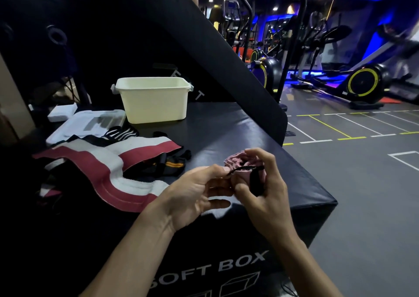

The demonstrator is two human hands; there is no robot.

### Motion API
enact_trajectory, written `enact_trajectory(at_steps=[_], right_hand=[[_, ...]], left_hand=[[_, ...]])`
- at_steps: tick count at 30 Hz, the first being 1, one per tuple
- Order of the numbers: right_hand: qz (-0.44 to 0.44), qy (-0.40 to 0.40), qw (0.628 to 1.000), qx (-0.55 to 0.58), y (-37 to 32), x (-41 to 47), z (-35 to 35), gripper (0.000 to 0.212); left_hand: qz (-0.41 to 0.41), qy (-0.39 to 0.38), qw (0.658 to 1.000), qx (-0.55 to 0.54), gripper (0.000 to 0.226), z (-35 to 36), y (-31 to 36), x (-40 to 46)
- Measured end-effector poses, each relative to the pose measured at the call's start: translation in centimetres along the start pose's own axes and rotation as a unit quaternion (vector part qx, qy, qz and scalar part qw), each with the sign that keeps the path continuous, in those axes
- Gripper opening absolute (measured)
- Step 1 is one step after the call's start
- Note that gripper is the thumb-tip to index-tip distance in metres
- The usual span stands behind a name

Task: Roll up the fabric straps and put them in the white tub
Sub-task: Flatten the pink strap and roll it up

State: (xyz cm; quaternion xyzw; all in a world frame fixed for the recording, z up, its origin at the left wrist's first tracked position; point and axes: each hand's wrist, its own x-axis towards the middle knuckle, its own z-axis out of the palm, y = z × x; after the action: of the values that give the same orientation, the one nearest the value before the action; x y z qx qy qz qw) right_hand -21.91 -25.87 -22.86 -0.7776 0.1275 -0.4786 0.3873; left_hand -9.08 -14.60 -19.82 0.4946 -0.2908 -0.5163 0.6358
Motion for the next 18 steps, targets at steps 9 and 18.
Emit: enact_trajectory(at_steps=[9, 18], right_hand=[[0.119, -0.066, 0.979, 0.154, -1.7, 0.1, 0.2, 0.032], [0.154, -0.068, 0.966, 0.198, -1.8, 0.3, 0.4, 0.029]], left_hand=[[0.136, 0.044, 0.988, 0.051, 0.02, -0.4, 0.3, 0.1], [0.39, 0.185, 0.837, 0.338, 0.013, -0.2, -0.5, 0.6]])
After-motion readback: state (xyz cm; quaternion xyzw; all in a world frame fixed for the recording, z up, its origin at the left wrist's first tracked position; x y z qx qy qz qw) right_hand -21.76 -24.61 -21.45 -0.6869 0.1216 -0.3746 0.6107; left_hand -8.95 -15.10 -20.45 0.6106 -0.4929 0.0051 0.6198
